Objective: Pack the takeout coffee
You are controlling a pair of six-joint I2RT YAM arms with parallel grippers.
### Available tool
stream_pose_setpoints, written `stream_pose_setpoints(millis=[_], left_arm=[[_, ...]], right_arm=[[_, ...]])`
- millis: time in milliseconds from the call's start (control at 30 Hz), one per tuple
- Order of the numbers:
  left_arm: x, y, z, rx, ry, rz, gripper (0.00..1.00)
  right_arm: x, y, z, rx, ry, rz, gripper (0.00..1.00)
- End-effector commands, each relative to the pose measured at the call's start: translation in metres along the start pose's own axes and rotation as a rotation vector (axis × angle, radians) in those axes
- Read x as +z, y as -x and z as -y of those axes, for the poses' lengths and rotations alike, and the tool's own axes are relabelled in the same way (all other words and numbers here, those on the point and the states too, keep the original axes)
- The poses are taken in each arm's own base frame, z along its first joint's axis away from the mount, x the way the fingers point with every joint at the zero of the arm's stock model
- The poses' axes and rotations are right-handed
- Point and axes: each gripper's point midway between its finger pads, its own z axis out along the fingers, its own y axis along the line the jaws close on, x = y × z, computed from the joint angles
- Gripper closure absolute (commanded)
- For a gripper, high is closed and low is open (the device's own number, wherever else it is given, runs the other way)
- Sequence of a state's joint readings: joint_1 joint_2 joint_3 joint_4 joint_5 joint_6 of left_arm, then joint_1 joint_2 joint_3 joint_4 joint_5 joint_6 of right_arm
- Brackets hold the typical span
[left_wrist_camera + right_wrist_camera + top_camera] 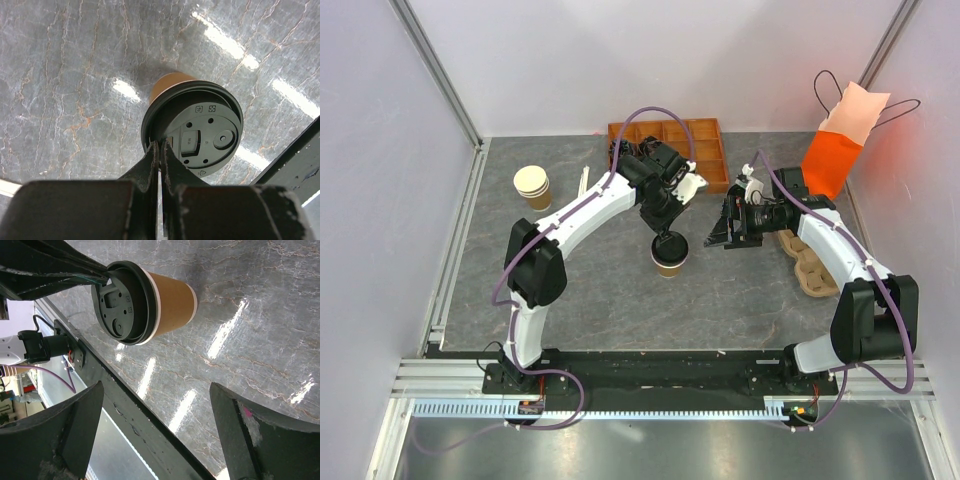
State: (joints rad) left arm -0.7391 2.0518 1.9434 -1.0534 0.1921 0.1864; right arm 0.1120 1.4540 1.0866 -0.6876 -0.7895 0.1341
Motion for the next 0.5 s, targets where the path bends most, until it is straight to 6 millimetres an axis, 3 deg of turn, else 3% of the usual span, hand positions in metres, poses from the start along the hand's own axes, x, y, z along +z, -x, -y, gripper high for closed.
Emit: stream_pose_setpoints(millis=[0, 467], left_arm=[[-0.002, 0.012, 0.002, -0.020, -0.009, 0.050, 0.98], [0.005, -0.005, 0.004, -0.022, -0.023, 0.013, 0.98]], right_arm=[[-0.001, 0.009, -0.006, -0.030, 0.029, 0.025, 0.06], [0.001, 0.010, -0.005, -0.028, 0.032, 0.018, 0.05]])
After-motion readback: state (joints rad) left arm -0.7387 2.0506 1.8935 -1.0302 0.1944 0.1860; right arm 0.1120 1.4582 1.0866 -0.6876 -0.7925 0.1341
